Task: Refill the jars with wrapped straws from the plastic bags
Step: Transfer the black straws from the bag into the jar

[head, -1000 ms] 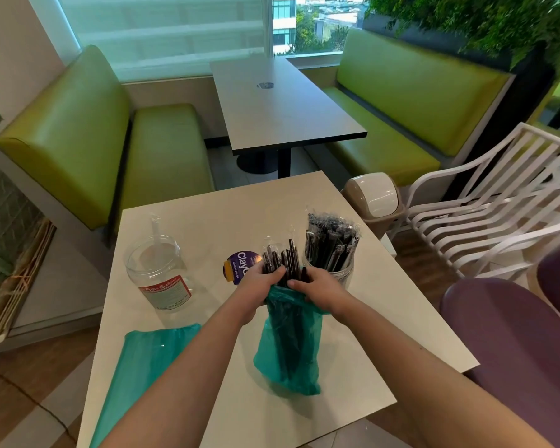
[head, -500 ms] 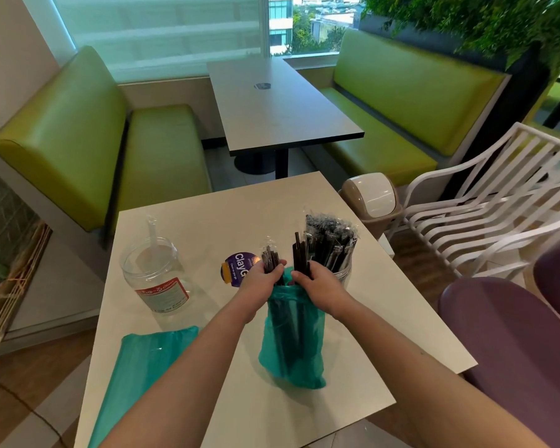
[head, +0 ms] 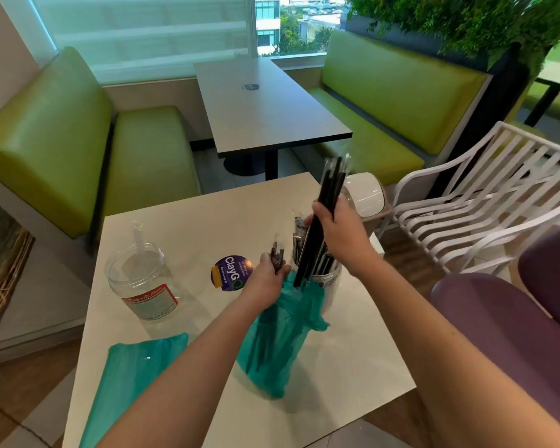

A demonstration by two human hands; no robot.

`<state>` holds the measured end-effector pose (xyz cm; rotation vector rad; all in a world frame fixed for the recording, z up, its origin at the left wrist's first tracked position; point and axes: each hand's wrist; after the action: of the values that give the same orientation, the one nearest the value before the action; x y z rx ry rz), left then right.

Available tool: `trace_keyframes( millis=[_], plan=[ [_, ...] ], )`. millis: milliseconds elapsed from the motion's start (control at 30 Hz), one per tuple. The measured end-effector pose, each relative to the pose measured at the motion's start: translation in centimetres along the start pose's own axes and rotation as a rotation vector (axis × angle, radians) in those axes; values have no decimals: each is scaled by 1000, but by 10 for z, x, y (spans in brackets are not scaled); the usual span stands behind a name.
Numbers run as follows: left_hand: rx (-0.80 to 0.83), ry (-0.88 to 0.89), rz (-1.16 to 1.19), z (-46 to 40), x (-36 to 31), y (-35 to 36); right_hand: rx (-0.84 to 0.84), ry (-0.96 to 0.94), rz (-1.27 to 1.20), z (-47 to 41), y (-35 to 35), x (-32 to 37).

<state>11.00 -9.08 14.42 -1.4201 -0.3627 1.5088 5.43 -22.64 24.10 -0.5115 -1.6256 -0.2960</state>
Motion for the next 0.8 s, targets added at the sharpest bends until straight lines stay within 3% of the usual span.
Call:
trace_keyframes(
  millis=[467, 800],
  plan=[
    [80, 32, -25, -10, -13, 17, -147, -256, -17, -18, -22, 23],
    [121, 22, -2, -21, -13, 16, -17, -125, 265, -14, -15, -23]
  ],
)
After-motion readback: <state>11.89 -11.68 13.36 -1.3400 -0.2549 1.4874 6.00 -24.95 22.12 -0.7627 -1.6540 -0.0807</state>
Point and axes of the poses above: each hand's wrist, its own z-axis away from the middle knuckle, its own y-axis out of the palm, x = y × z, and after that the axes turned 15 degrees about -z, right-handed
